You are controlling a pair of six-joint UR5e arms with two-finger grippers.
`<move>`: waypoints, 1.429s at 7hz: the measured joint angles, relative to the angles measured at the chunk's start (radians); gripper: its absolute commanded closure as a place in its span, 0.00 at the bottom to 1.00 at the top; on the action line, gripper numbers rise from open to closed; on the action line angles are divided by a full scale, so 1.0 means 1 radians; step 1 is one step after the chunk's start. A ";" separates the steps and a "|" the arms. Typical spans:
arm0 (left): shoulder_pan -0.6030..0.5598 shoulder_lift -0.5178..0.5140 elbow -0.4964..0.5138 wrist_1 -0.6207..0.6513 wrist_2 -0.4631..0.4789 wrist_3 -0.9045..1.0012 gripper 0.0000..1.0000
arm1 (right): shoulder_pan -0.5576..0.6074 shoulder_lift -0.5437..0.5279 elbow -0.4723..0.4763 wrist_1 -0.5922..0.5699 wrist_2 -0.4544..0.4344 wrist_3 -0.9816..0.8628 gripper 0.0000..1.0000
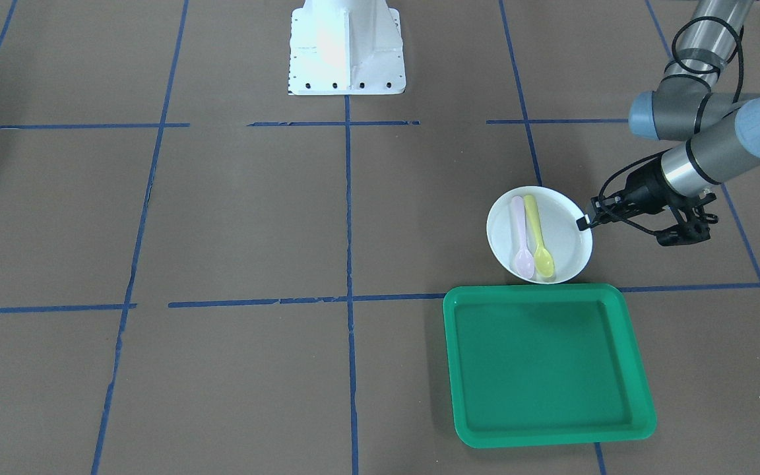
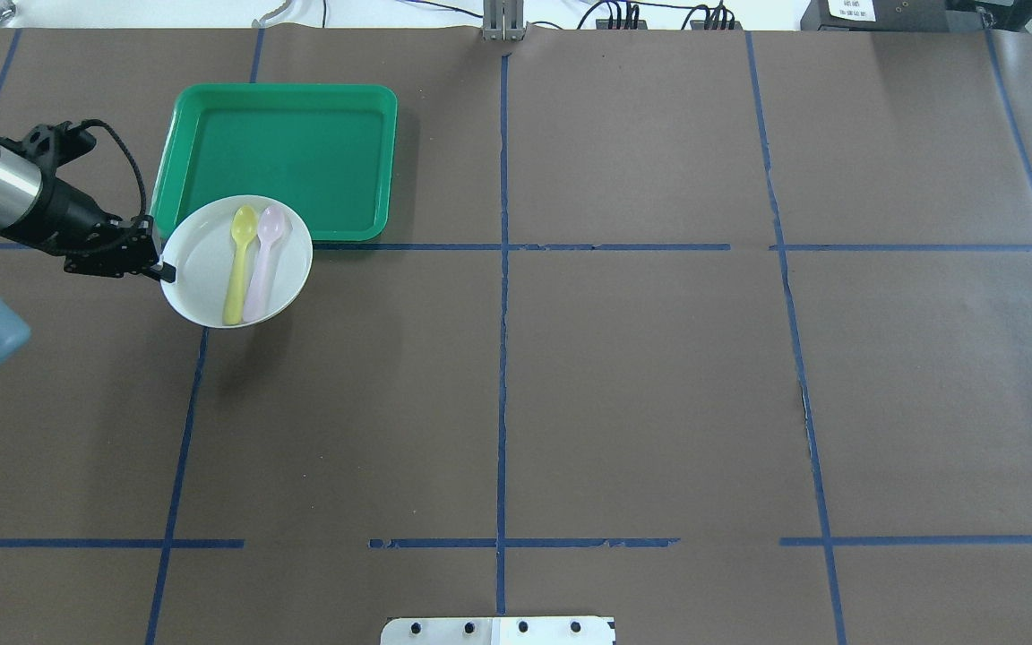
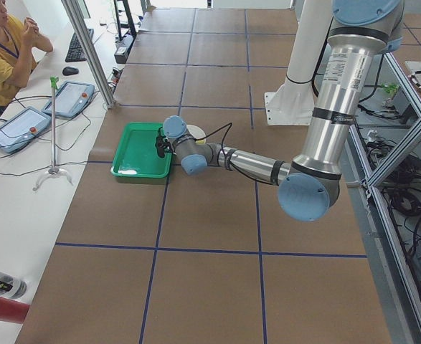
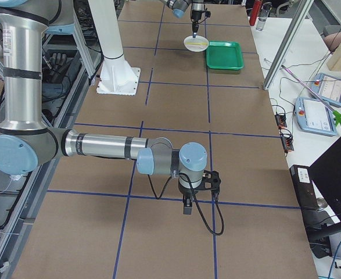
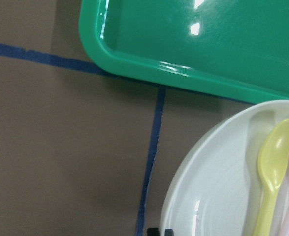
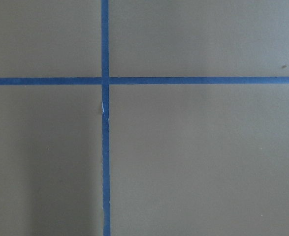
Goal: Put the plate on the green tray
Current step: 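Lift the plate with spoons and carry it toward the green tray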
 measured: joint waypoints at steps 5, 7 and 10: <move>-0.029 -0.233 0.287 0.004 0.105 -0.304 1.00 | 0.000 0.000 0.000 0.000 0.001 0.000 0.00; -0.029 -0.271 0.331 0.003 0.141 -0.338 1.00 | 0.000 0.000 0.000 0.000 0.001 0.000 0.00; -0.029 -0.300 0.366 -0.018 0.173 -0.342 0.45 | 0.000 0.000 0.000 0.000 0.000 0.000 0.00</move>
